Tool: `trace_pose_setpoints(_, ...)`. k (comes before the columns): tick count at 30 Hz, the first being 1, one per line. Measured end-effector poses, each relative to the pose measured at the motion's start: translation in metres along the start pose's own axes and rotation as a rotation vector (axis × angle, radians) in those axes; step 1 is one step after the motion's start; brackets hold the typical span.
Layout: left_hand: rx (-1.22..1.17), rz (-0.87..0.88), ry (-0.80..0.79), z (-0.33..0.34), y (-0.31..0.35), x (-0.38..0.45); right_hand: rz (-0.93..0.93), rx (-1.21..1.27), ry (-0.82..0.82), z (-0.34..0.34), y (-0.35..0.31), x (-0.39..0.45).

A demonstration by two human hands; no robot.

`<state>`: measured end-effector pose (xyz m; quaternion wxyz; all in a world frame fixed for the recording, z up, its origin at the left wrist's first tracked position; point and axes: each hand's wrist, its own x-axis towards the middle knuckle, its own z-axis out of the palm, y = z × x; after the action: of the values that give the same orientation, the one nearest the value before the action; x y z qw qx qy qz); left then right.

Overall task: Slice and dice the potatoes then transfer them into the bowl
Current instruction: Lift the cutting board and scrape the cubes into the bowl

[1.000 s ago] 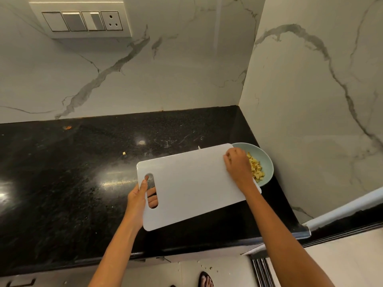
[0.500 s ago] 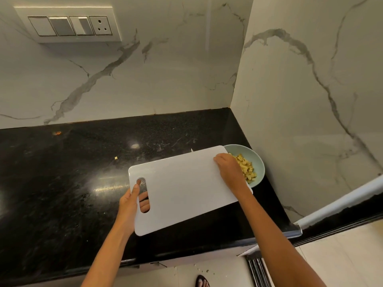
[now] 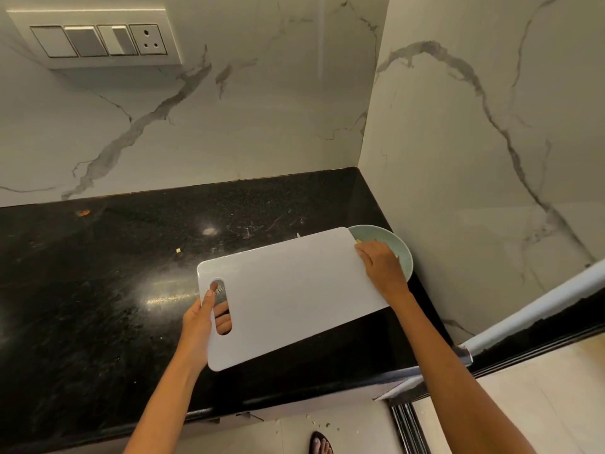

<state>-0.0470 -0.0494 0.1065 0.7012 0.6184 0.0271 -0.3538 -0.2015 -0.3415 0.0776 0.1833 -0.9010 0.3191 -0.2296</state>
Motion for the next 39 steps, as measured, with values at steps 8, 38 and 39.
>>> trace_pose_setpoints(8,0.019,0.01,0.028,-0.005,0.003,-0.006,0.226,0.081,0.063,-0.021,-0.006,-0.001)
trace_pose_setpoints(38,1.37,0.226,0.433,-0.131,0.011,0.098,0.379,-0.122,-0.24,0.109,-0.129,-0.016)
trace_pose_setpoints(39,1.366,0.243,0.426,-0.13,0.012,0.1,0.379,-0.103,-0.227,0.109,-0.128,-0.014)
